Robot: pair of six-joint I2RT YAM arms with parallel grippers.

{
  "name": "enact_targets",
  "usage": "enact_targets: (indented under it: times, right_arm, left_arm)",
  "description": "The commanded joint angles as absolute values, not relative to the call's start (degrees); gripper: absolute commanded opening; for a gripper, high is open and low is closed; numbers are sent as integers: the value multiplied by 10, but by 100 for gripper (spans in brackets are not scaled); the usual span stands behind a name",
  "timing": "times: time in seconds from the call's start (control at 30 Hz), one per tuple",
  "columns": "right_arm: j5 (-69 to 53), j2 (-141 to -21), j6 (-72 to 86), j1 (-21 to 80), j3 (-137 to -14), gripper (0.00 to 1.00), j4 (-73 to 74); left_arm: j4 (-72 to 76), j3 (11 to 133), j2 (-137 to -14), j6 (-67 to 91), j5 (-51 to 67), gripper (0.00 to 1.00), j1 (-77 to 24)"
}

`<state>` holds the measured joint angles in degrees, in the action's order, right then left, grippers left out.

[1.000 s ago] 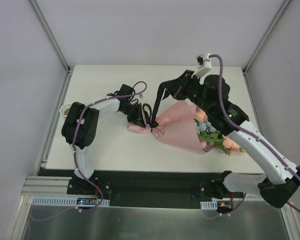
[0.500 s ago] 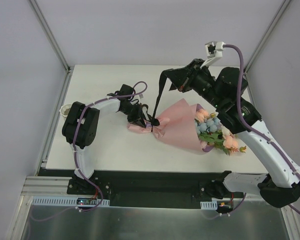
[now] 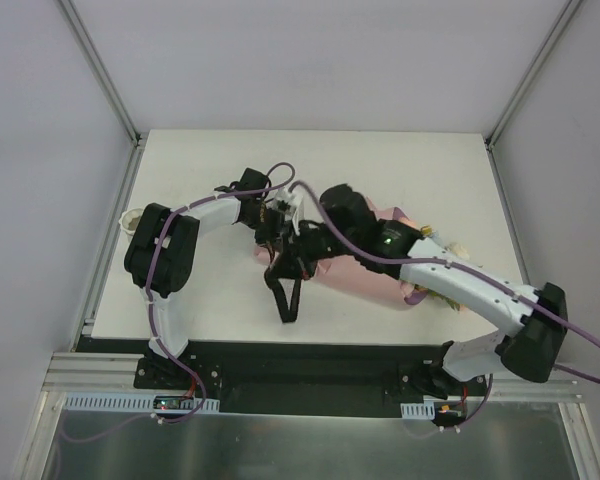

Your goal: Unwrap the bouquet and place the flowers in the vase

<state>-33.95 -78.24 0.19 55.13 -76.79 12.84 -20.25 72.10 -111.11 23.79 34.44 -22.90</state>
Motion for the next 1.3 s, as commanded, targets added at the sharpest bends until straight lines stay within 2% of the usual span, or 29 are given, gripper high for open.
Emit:
enact_targets:
  times: [0.0,0.13,0.3,0.4,0.43,0.5,0.53,0.6,0.8,0.87,1.1,1.27]
  right_arm:
    - [-338,-824,-9,535,-638,1,134]
    - [-281,-860,-2,518,-616,1,134]
    - [-284,-929,-2,531,-642,1,142]
    - [-244,-938,10,522,-645,19,156]
    - [-233,-934,20,513,-640,35,155]
    - [-234,-912,52,474,-616,47,131]
    - [-229,-904,63,459,-609,57,123]
    - [-210,-887,76,433,-607,61,121]
    - [-128,-933,13,410,-680,60,177]
    - [-134,-960,5,406,-699,60,176]
    - [-96,-1025,-11,410,-759,52,193]
    - [40,-1027,-58,441,-766,55,222]
  left_arm:
    - [-222,732,-1120,220,317,0,-231]
    - [-223,730,-1114,218,312,0,-231]
    - [-225,730,-1114,217,314,0,-231]
    - [-226,729,-1113,217,314,0,-231]
    - [-226,729,-1114,217,316,0,-231]
    - [-226,729,-1114,219,316,0,-231]
    - [-226,730,-1113,218,317,0,-231]
    - [-225,730,-1114,219,318,0,-232]
    - [-226,731,-1118,221,323,0,-231]
    - [-226,731,-1117,221,325,0,-231]
    - [-226,730,-1115,221,322,0,-231]
    - [-227,729,-1114,221,323,0,-231]
